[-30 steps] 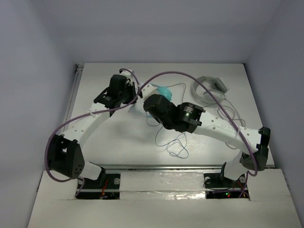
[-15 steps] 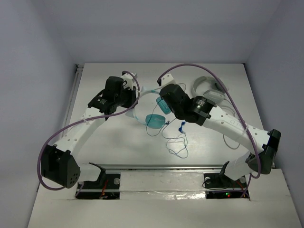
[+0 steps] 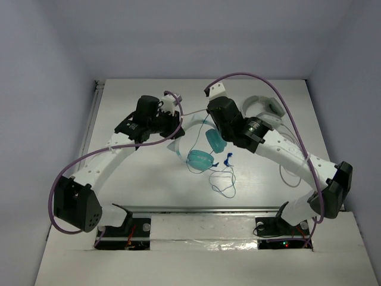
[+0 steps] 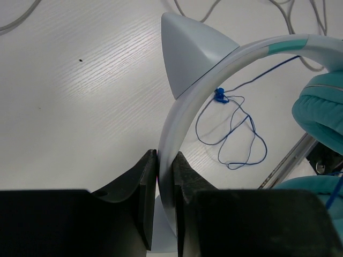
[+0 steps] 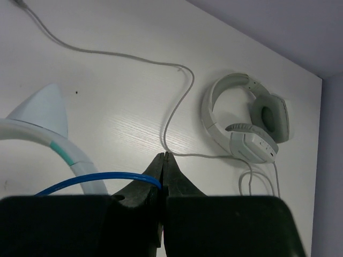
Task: Wrap the headphones
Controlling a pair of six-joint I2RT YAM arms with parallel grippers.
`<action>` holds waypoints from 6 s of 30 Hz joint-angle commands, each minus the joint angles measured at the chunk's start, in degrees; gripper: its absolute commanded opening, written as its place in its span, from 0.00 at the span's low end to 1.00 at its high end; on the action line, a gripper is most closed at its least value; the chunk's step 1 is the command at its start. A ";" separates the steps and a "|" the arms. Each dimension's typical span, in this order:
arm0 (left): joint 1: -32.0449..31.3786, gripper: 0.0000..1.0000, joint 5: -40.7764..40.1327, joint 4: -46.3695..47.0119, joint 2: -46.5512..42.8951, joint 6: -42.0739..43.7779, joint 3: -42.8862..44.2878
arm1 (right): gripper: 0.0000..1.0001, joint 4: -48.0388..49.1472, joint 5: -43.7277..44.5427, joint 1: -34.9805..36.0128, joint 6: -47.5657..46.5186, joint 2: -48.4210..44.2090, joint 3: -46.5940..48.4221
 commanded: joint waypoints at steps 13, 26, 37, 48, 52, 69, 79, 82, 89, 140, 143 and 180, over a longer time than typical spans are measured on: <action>3.21 0.00 12.76 13.69 -5.91 -9.28 2.04 | 0.00 13.03 -8.32 -5.72 13.51 -11.05 -13.68; 5.06 0.00 19.97 22.57 -7.32 -16.93 2.75 | 0.17 34.99 -39.35 -11.95 19.57 -17.47 -27.38; 5.58 0.00 16.38 24.25 -9.60 -23.25 7.66 | 0.46 59.17 -53.60 -15.04 28.09 -14.13 -41.17; 6.11 0.00 11.71 25.12 -11.09 -29.32 9.95 | 0.59 69.63 -53.16 -15.04 30.48 -7.63 -48.84; 6.11 0.00 9.43 24.77 -11.53 -30.11 11.44 | 0.59 72.19 -54.56 -15.04 31.97 -6.57 -50.77; 7.17 0.00 -2.09 26.18 -12.33 -34.07 13.65 | 0.49 68.51 -54.92 -15.04 38.12 -9.73 -60.18; 7.17 0.00 -8.68 28.90 -13.56 -36.27 10.14 | 0.49 66.40 -53.25 -13.81 39.36 -11.67 -62.91; 7.17 0.00 -10.25 29.17 -13.82 -37.06 8.30 | 0.45 63.68 -52.55 -13.28 38.57 -12.54 -61.59; 7.17 0.00 -20.36 32.94 -14.00 -40.92 1.44 | 0.00 53.22 -46.23 -5.49 37.25 -10.88 -55.09; -15.15 0.00 -46.05 4.12 1.92 -1.29 -1.73 | 0.00 1.61 -3.32 6.95 10.71 -14.48 -12.10; -15.15 0.00 -39.02 3.94 -0.80 -0.41 -3.40 | 0.00 3.72 -3.68 3.09 9.57 -13.43 -12.37; -1.44 0.00 10.03 11.92 -13.03 -7.17 2.48 | 0.21 31.57 -35.98 -13.45 21.69 -16.50 -32.04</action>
